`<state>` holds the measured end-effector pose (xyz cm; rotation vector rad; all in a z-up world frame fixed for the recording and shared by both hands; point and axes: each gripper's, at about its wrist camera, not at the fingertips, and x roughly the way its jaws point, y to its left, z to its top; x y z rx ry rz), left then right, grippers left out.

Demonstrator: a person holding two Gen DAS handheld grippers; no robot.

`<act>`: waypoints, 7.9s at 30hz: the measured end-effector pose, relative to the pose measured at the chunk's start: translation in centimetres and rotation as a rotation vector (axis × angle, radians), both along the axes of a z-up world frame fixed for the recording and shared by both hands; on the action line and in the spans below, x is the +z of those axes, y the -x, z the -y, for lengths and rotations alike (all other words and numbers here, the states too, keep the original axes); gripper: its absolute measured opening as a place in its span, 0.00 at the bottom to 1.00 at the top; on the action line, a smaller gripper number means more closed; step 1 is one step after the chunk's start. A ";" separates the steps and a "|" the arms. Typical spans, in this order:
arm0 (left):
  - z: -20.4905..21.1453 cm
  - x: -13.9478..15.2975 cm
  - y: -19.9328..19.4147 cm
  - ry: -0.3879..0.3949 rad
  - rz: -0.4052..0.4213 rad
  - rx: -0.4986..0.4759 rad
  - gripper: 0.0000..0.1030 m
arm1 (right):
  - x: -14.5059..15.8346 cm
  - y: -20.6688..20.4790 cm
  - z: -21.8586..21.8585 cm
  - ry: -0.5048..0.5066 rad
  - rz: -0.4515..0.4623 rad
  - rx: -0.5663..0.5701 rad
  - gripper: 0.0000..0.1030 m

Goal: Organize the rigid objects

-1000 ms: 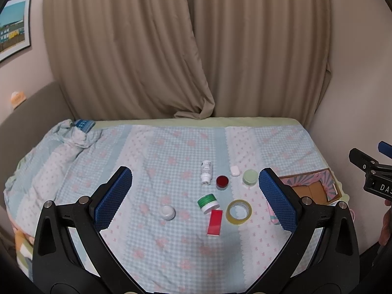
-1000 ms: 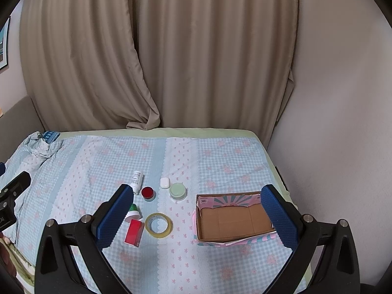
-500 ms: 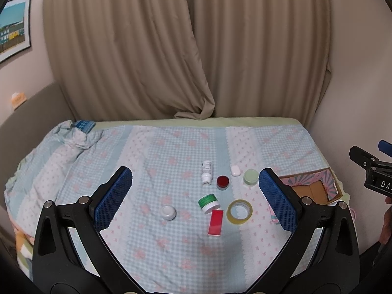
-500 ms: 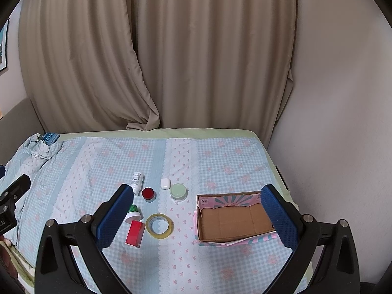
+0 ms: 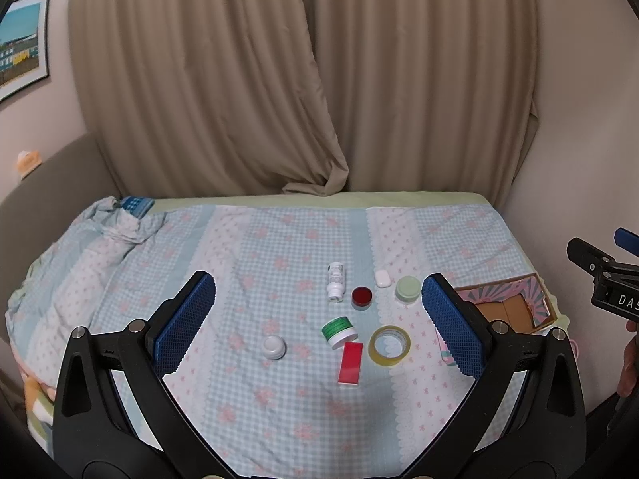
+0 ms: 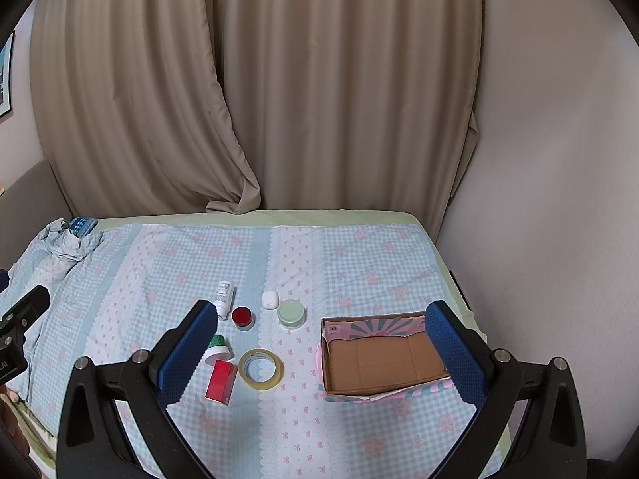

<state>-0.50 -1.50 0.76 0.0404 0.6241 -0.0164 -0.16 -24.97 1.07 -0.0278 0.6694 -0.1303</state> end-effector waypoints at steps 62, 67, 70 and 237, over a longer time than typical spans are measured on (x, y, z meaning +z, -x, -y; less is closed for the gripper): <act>-15.3 -21.4 -10.3 0.017 -0.335 -0.074 1.00 | -18.9 -7.4 -10.9 -0.136 -0.310 -0.087 1.00; -16.2 -28.0 -13.9 -0.024 -0.397 -0.171 0.99 | -24.7 -10.0 -14.3 -0.154 -0.389 -0.128 1.00; -16.1 -31.7 -15.6 -0.041 -0.435 -0.211 0.99 | -28.1 -11.9 -15.8 -0.149 -0.440 -0.146 1.00; 11.8 -17.8 -15.1 0.020 -0.489 -0.289 1.00 | -17.5 -7.2 11.1 -0.214 -0.479 -0.051 1.00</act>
